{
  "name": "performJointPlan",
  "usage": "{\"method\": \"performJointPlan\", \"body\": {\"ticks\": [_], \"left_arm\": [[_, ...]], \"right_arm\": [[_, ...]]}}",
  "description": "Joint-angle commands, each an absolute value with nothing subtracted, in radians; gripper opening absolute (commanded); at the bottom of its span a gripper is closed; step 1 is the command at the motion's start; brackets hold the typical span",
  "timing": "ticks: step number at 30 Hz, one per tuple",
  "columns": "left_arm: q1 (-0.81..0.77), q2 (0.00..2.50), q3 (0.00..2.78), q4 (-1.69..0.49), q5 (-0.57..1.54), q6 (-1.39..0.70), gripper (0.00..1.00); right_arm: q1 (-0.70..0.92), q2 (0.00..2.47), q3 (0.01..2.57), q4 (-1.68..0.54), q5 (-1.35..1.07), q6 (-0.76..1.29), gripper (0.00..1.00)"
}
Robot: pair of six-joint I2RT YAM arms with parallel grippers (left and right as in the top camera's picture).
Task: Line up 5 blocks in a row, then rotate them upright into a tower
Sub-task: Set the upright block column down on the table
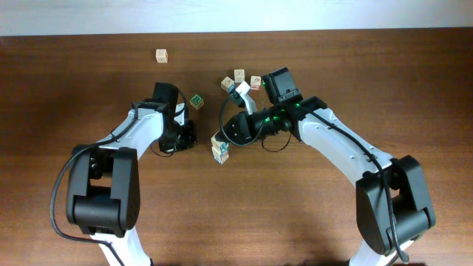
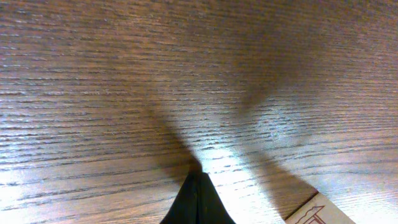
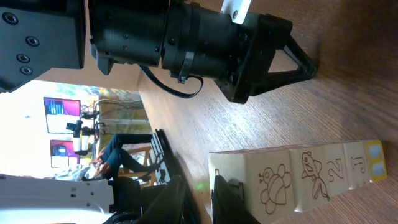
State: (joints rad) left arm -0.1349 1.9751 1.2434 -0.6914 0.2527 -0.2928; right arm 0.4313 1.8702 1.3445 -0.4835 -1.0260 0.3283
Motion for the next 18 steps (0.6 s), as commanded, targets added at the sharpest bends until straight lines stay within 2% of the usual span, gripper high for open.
{"method": "performJointPlan", "body": {"ticks": [1, 18], "left_arm": [[-0.134, 1.982, 1.257, -0.697, 0.235, -0.299, 0.0], [-0.134, 1.982, 1.267, -0.701, 0.235, -0.298, 0.0]], "right_arm": [[0.431, 1.9, 1.369, -0.501, -1.015, 0.35, 0.18], [0.431, 1.856, 1.467, -0.548, -1.051, 0.354, 0.22]]}}
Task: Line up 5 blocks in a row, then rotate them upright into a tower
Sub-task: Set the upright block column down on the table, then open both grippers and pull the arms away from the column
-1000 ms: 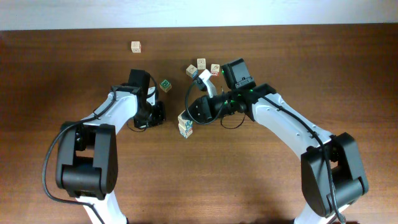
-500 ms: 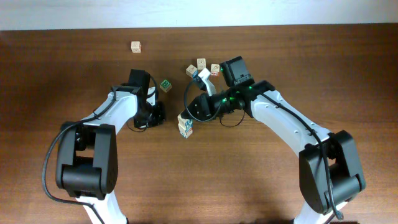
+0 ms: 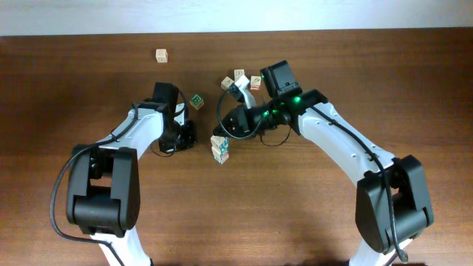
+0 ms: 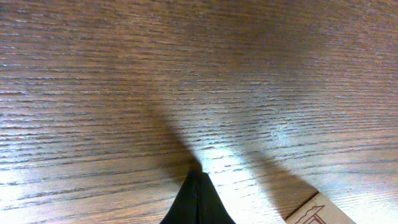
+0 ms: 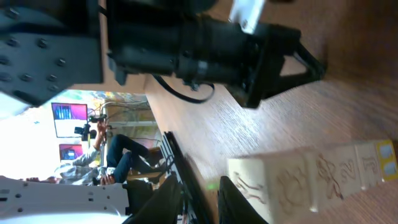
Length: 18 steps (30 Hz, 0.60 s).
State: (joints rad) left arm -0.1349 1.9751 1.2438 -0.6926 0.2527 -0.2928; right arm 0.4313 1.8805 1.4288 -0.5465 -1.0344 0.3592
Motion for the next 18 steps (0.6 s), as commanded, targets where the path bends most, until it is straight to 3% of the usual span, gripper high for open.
{"method": "performJointPlan", "body": {"ticks": [1, 5, 9, 18], "left_arm": [[-0.134, 1.981, 1.274, -0.71, 0.235, -0.298, 0.0], [-0.133, 1.979, 1.37, -0.805, 0.234, -0.252, 0.0], [-0.099, 1.953, 1.551, -0.979, 0.183, -0.229, 0.0], [0.015, 1.794, 1.98, -1.309, 0.183, -0.024, 0.0]], "right_arm": [[0.43, 1.851, 1.473, -0.55, -1.056, 0.354, 0.23], [0.429, 1.836, 1.508, -0.581, -1.055, 0.324, 0.23], [0.4, 1.787, 1.559, -0.696, -0.956, 0.233, 0.39], [0.324, 1.571, 1.698, -1.11, -0.362, 0.078, 0.64]]}}
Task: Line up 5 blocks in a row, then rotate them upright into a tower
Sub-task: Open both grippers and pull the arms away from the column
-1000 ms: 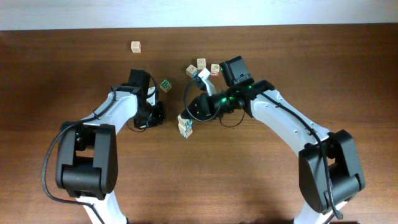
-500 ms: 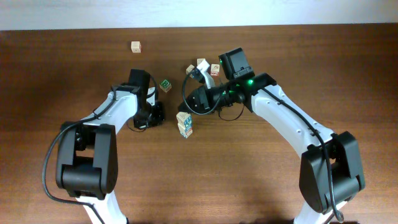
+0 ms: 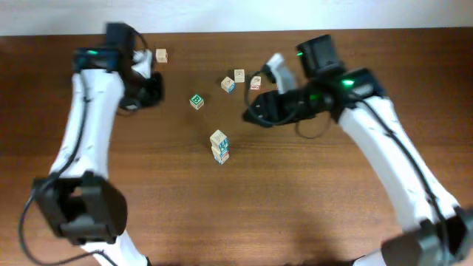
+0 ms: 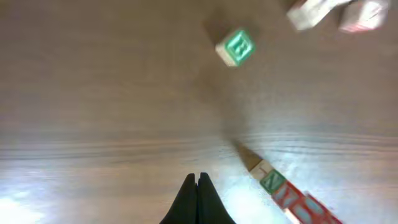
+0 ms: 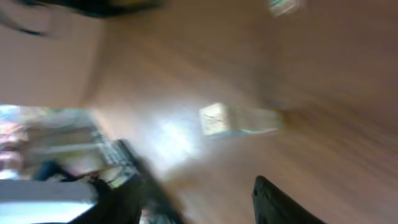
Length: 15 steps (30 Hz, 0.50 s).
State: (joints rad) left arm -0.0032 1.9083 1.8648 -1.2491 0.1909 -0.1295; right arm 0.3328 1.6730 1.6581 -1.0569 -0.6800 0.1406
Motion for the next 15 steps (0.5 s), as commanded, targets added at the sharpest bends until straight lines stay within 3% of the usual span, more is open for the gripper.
{"method": "performJointPlan", "body": {"ticks": [1, 3, 5, 6, 7, 8, 15], "left_arm": [[0.016, 1.765, 2.009, -1.33, 0.183, -0.025, 0.0], [0.012, 1.708, 2.03, -1.337, 0.186, -0.025, 0.03], [0.009, 1.634, 2.03, -1.337, 0.186, -0.025, 0.19], [0.009, 1.607, 2.03, -1.337, 0.185, -0.025, 0.55], [0.009, 1.591, 2.03, -1.336, 0.183, -0.025, 0.87], [0.009, 1.578, 2.03, -1.332, 0.177, -0.025, 0.99], [0.009, 1.564, 2.03, -1.329, 0.201, -0.033, 0.99]], "right_arm": [[0.324, 1.537, 1.699, -1.131, -0.27, 0.078, 0.66], [0.324, 1.48, 1.699, -1.161, -0.174, 0.078, 0.73], [0.324, 1.405, 1.699, -1.187, -0.109, 0.078, 0.89], [0.324, 1.367, 1.699, -1.2, -0.085, 0.079, 0.98], [0.324, 1.338, 1.699, -1.211, -0.069, 0.08, 0.98], [0.324, 1.308, 1.699, -1.224, -0.053, 0.083, 0.98], [0.324, 1.054, 1.699, -1.327, -0.014, 0.086, 0.98]]}}
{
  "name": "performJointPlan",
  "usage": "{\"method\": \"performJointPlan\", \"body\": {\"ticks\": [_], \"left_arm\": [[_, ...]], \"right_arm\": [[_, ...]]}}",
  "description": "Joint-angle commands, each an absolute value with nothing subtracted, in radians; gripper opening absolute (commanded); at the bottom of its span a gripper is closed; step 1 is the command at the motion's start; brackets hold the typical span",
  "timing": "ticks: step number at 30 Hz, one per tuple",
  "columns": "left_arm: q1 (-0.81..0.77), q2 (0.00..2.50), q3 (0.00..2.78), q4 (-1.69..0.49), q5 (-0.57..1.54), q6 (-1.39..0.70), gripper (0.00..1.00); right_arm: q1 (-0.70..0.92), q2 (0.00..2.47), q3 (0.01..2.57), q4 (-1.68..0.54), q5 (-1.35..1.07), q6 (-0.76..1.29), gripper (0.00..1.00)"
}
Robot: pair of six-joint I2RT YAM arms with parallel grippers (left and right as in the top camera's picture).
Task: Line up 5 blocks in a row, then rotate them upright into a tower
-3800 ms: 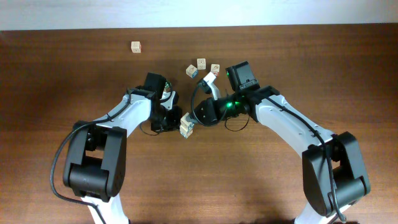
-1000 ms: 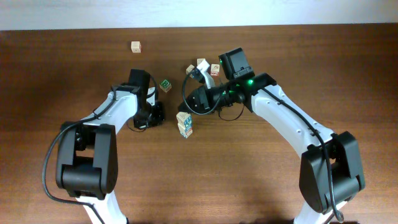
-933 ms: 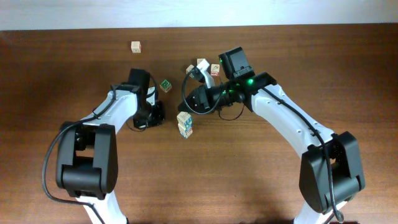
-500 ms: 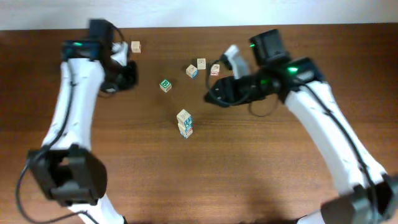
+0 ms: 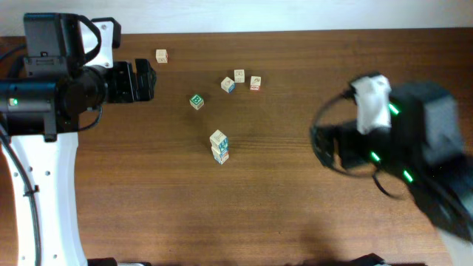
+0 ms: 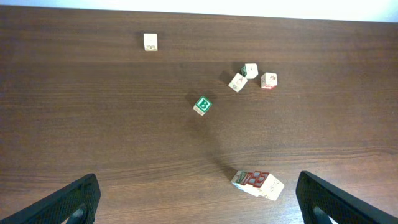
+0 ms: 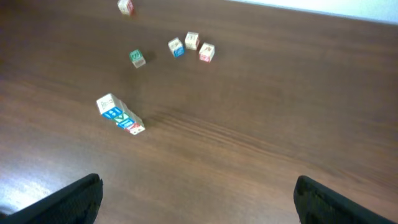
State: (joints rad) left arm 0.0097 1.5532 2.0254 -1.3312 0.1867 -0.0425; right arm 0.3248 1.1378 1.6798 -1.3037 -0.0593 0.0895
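A short stack of letter blocks (image 5: 219,146) stands mid-table, also visible in the left wrist view (image 6: 258,182) and the right wrist view (image 7: 119,114). A green B block (image 5: 196,101) lies alone behind it. Three loose blocks (image 5: 239,80) cluster further back, and one block (image 5: 161,55) sits at the far left. My left gripper (image 5: 137,81) is raised high at the left, open and empty (image 6: 198,202). My right gripper (image 5: 329,144) is raised at the right, blurred, also open and empty (image 7: 198,202).
The brown wooden table (image 5: 295,214) meets a white wall along its far edge. Both arms are well away from the blocks, the left arm at the left edge and the right arm at the right side.
Both arms have drawn further back and higher from the blocks. The left gripper, shut before, now stands wide open. The right gripper is wide open too. The blocks have not moved.
The left gripper rested shut with its tips on the table just left of the stack, while the right gripper was low at the stack's top. Then both arms were lifted away, the stack left standing. Now both are high, wide open and empty.
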Motion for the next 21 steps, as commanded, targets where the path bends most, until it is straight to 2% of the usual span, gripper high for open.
{"method": "performJointPlan", "body": {"ticks": [1, 6, 17, 21], "left_arm": [[0.009, 1.564, 2.03, -1.329, 0.201, -0.033, 0.99], [0.009, 1.565, 2.03, -1.329, 0.201, -0.033, 0.99], [0.009, 1.565, 2.03, -1.329, 0.201, -0.033, 0.99], [0.009, 1.565, 2.03, -1.329, 0.201, -0.033, 0.99]], "right_arm": [[0.324, 1.028, 1.699, -1.336, -0.014, 0.086, 0.98], [0.324, 0.934, 1.699, -1.355, -0.014, 0.086, 0.98], [0.326, 0.923, 1.687, -1.356, -0.009, 0.08, 0.99], [0.245, 0.846, 1.525, -1.205, -0.041, -0.025, 0.98]]}}
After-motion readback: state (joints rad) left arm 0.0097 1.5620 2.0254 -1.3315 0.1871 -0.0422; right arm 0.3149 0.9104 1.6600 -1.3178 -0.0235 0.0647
